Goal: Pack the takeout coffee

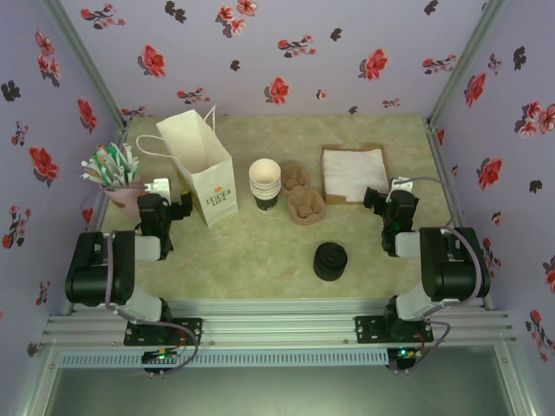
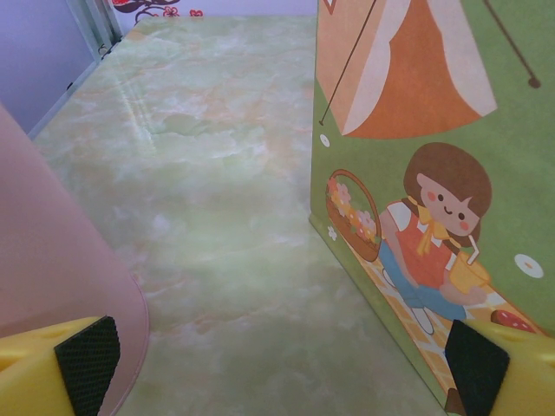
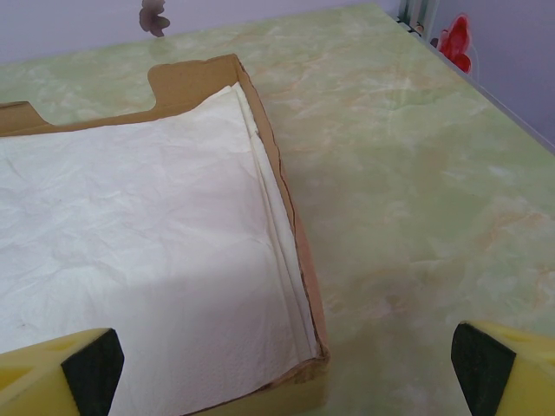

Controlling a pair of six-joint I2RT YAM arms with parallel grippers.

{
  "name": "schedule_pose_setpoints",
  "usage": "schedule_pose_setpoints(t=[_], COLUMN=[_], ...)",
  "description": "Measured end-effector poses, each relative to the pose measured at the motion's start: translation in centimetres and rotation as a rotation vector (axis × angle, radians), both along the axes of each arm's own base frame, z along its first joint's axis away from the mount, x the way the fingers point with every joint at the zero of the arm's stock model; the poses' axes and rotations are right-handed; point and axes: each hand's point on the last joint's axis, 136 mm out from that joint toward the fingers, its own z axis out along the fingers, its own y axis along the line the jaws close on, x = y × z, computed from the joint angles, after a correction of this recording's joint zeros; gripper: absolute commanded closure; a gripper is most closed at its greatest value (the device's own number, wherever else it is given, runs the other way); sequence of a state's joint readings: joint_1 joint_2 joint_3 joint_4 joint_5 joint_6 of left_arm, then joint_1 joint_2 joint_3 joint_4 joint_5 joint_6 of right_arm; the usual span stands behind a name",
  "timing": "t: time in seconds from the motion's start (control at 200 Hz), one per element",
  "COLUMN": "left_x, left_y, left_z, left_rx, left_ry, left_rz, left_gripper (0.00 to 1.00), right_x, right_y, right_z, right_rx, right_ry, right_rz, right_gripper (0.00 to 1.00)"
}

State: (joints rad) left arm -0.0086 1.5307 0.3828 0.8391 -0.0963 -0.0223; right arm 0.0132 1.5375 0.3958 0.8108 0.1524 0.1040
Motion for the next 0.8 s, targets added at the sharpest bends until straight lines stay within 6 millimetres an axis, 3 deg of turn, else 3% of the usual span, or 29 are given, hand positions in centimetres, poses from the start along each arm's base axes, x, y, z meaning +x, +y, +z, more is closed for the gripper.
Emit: schedule_pose_setpoints(t=[0.18,0.31,0.46,0.62,0.8], left_x=[-1.1,-2.8,-3.3,-4.7,-6.8], left_y=[0.3,0.8,0.8,0.7,0.6], left_z=[0.2,0.7,4.9,9.0,13.6], left_rx=[0.005,0.014,0.015,-0.048,-0.194], left_ry=[-0.044,-0.066,-0.173,-0.250,-0.306], left_rz=[0.014,0.040,0.054,0.074,0.110], left_gripper=[0.01,0.01,0.01,0.01,0.01], right_x=[0.0,-0.8,-1.8,-4.2,-7.6], right_y=[0.4,0.6,0.4,0.2,0.0], right_z=[0.1,2.2,6.2,10.2,16.6], right_rx=[-0.001,-0.007,-0.013,0.013,0.109], right_ry=[-0.002,-0.023,-0.064,-0.096,-0.181], right_rz=[0.026,0.030,0.016,-0.006,-0.044], right_gripper=[0.01,0.01,0.01,0.01,0.01])
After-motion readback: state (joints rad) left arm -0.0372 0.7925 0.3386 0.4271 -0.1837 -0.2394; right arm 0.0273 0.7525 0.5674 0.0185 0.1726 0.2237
